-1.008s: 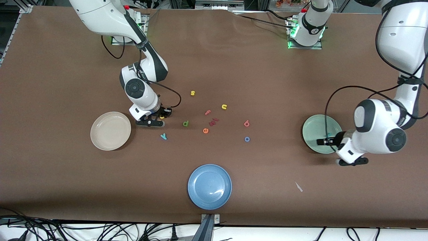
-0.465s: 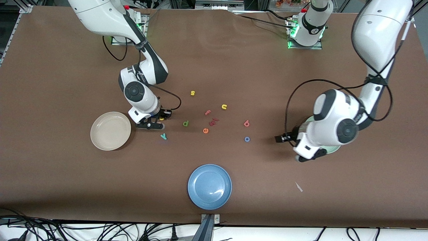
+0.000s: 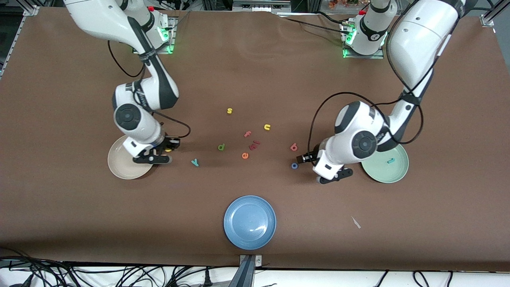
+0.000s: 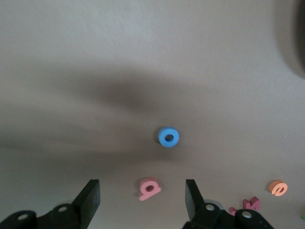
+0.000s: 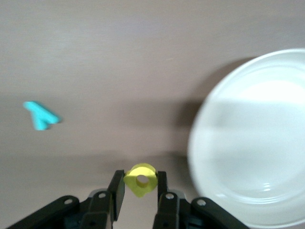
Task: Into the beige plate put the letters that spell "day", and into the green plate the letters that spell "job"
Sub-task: 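Place the yellow letter on the beige plate while the left gripper reaches pink letter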
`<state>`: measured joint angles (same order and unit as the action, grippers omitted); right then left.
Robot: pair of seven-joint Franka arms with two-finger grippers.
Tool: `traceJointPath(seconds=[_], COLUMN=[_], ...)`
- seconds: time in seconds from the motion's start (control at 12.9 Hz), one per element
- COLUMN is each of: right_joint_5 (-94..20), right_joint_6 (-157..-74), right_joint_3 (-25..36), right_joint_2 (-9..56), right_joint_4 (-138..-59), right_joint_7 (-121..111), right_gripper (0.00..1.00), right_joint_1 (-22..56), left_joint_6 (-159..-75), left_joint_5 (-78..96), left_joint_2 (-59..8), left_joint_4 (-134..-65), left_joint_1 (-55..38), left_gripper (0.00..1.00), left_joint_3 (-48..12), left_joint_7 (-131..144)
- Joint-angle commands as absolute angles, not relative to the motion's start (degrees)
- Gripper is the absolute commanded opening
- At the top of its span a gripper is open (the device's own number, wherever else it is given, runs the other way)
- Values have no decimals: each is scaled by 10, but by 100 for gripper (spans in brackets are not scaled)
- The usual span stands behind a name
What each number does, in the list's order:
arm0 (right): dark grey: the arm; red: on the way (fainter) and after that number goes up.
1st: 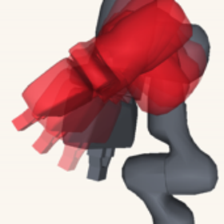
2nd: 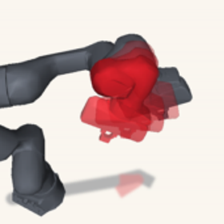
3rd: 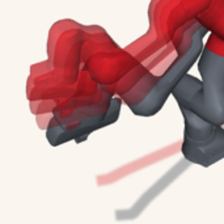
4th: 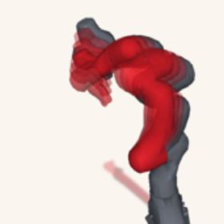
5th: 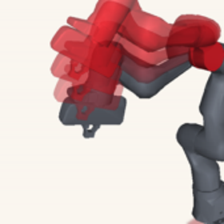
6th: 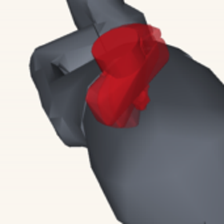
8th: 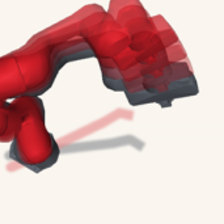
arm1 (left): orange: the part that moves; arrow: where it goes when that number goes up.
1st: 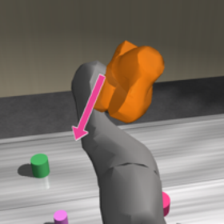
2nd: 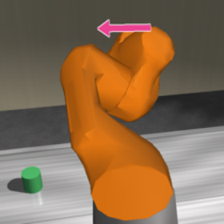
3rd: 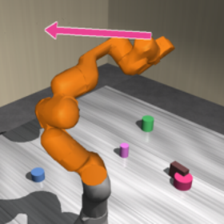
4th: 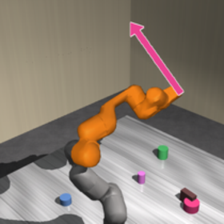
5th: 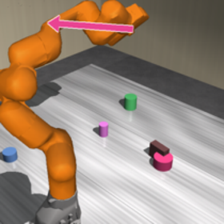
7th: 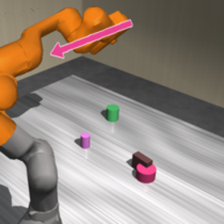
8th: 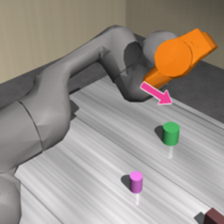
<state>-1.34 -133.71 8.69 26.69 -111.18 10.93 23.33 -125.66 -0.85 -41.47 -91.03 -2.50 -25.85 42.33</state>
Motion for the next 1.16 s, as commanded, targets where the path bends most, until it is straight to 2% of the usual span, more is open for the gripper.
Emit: traceJointPath(seconds=[0.0,0.15,0.23,0.31,0.39,0.62,0.93,1.08], right_joint_5=[-16,-17,-18,-18,-19,-36,-65,-64], right_joint_6=[-1329,-1332,-1334,-1335,-1335,-1329,-1321,-1321], right_joint_3=[121,123,123,122,121,113,70,45], right_joint_2=[258,265,267,270,271,269,278,297], right_joint_4=[-1120,-1120,-1119,-1119,-1117,-1104,-1064,-1039], right_joint_7=[25,-2,-21,-40,-43,-40,-25,1], right_gripper=[18,20,26,50,100,100,100,100], right_joint_1=[230,206,196,183,177,184,184,184], left_joint_6=[-1320,-1329,-1329,-1329,-1329,-1329,-1332,-1332], left_joint_5=[-22,-22,-22,-22,-23,-79,-98,-98], left_joint_2=[-409,-413,-414,-414,-417,-424,-443,-444], left_joint_4=[-967,-970,-970,-970,-970,-969,-962,-962], left_joint_1=[-38,-54,-56,-60,-68,-93,-99,-101], left_gripper=[79,79,78,78,78,78,78,71], left_joint_3=[-255,-251,-250,-250,-250,-228,-228,-228], left_joint_7=[472,508,518,539,559,640,681,689])
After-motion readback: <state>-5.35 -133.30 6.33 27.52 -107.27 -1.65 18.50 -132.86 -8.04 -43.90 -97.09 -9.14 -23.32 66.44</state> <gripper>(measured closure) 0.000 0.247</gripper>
